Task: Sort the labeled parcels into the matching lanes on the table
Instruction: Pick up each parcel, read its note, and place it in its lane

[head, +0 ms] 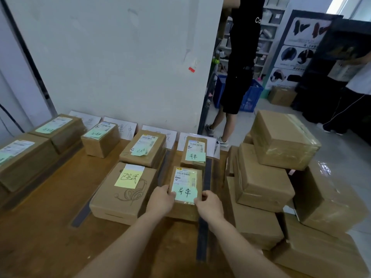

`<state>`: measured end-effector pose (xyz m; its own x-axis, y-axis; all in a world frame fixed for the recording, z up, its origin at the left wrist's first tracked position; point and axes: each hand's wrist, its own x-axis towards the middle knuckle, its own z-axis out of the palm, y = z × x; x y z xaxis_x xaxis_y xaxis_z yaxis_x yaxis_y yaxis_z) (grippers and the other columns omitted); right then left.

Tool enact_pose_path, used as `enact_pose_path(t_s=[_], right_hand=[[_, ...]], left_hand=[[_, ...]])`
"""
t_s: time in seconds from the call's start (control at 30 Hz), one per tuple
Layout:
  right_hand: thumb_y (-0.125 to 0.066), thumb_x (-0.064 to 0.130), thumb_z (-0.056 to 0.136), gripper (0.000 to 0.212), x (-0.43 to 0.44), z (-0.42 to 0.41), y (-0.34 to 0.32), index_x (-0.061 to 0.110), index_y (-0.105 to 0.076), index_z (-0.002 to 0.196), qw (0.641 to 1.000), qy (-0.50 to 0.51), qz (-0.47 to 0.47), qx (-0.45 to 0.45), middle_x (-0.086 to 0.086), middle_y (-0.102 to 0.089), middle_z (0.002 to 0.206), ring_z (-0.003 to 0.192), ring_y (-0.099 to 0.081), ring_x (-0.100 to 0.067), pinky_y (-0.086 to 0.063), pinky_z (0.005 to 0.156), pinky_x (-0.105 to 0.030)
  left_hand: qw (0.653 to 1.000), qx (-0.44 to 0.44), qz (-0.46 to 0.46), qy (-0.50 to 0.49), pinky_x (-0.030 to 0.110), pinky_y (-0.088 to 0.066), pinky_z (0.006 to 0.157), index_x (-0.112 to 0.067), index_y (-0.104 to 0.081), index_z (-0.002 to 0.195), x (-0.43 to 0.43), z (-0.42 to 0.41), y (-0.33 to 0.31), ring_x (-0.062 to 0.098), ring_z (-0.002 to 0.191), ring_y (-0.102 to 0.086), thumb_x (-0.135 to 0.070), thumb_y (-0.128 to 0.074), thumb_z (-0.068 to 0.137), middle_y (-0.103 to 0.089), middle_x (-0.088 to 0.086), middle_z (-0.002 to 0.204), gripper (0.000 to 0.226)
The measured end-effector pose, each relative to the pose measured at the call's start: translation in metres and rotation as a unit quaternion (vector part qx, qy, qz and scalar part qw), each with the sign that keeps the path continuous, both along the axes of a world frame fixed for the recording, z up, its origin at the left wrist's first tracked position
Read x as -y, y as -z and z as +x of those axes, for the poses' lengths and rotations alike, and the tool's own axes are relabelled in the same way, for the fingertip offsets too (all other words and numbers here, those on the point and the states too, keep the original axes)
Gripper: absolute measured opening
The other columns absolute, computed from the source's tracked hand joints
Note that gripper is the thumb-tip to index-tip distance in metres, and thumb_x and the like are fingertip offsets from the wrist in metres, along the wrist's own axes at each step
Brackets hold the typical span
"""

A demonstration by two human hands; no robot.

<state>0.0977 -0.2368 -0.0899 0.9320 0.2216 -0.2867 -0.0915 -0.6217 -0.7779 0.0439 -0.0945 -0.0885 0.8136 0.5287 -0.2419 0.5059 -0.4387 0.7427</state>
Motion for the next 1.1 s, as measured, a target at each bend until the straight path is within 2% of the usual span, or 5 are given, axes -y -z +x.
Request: enact_pose_path(t_s=[0.13,0.4,0.57,0.77,1.1], right_hand=[[-0.061,0.02,0.096,0.025,-0.006,0.011,0.011,0.018,-0.058,0.121,0.999,-0.012,-0.041,-0.01,-0.002,-0.064,0.126,0.113,-0.062,-0.015,-0.052,0.069,-0.019],[-0.062,0.019,0.095,0.023,-0.018,0.012,0.026,0.017,-0.059,0.118,0.995,-0.006,-0.095,-0.013,-0.002,-0.065,0.124,0.111,-0.064,-0.015,-0.056,0.07,-0.019],[-0.064,0.024,0.094,0.035,-0.019,0.006,0.017,0.018,-0.055,0.128,0.993,-0.019,-0.112,0.006,-0.002,-0.061,0.129,0.117,-0.06,-0.015,-0.05,0.076,-0.016],[-0.062,0.027,0.095,0.052,-0.006,-0.001,-0.024,0.021,-0.044,0.144,0.99,-0.033,-0.092,0.103,0.001,-0.05,0.142,0.13,-0.048,-0.014,-0.04,0.1,-0.023],[-0.064,0.03,0.092,0.049,0.071,0.028,-0.104,0.018,-0.052,0.138,0.925,0.03,-0.127,0.357,0.001,-0.051,0.139,0.131,-0.043,-0.014,-0.032,0.108,-0.025]], left_hand=[[0.998,-0.036,0.04,0.036,0.011,-0.038,0.052,-0.014,-0.06,0.122,-0.007,0.015,0.016,0.018,0.111,-0.061,-0.019,-0.05,0.099,-0.062,0.003,0.127,0.026],[0.99,-0.091,0.069,0.083,0.024,-0.053,0.073,-0.014,-0.055,0.116,-0.014,0.026,0.036,0.02,0.109,-0.062,-0.017,-0.056,0.094,-0.062,0.006,0.122,0.022],[0.987,-0.086,0.075,0.113,0.023,-0.053,0.074,-0.012,-0.042,0.129,-0.012,0.03,0.034,0.022,0.116,-0.058,-0.018,-0.059,0.093,-0.054,0.008,0.128,0.04],[0.972,-0.01,0.182,0.149,0.031,-0.046,0.102,-0.013,-0.037,0.143,-0.004,0.035,0.007,0.018,0.129,-0.042,-0.03,-0.06,0.093,-0.042,0.004,0.141,0.057],[0.907,0.148,0.31,0.246,0.038,-0.028,0.116,-0.019,-0.033,0.148,0.05,0.072,-0.09,0.022,0.146,-0.022,-0.035,-0.055,0.096,-0.029,0.002,0.156,0.059]])
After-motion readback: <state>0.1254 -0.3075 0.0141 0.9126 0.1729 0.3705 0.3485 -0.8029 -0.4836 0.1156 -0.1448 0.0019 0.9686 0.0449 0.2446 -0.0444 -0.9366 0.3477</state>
